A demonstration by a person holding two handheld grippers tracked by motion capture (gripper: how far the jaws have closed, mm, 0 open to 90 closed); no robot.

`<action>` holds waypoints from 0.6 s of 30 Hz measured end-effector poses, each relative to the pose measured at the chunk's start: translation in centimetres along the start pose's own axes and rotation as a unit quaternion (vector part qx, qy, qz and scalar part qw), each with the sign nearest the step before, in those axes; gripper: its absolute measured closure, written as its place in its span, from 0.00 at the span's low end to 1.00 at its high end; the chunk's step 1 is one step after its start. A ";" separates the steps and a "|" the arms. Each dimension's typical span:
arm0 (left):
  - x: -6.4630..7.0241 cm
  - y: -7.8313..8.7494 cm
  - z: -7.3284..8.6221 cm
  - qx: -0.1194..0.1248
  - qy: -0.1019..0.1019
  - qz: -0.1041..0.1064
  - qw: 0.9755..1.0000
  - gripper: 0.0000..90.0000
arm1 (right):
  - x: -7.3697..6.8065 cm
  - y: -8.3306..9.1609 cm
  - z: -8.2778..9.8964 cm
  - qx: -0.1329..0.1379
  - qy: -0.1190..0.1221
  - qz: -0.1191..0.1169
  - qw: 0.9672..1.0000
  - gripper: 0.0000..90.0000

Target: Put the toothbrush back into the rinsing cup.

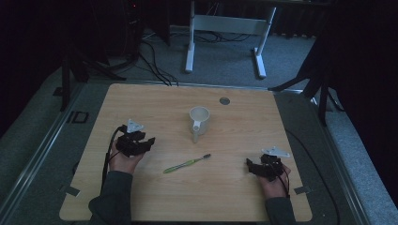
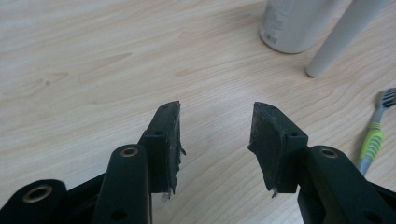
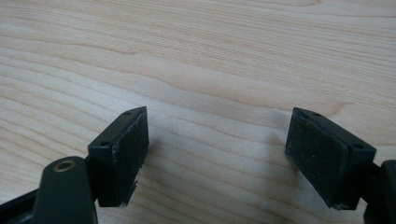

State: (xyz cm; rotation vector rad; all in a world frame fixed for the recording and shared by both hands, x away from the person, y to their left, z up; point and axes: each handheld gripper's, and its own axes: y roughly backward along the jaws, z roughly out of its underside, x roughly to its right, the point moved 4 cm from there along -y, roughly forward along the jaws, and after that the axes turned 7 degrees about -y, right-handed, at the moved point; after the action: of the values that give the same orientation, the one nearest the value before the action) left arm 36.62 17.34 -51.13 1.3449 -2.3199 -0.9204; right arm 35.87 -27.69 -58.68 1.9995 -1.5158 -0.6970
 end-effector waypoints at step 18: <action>0.3 1.3 -2.2 0.011 -0.030 0.021 0.999 0.60 | 0.0 0.0 0.0 0.000 0.001 0.000 1.000 0.23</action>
State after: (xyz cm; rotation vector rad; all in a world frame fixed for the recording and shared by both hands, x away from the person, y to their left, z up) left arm 36.77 16.70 -48.66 1.2901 -2.4003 -0.9374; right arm 35.88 -27.68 -58.68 1.9995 -1.5146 -0.6961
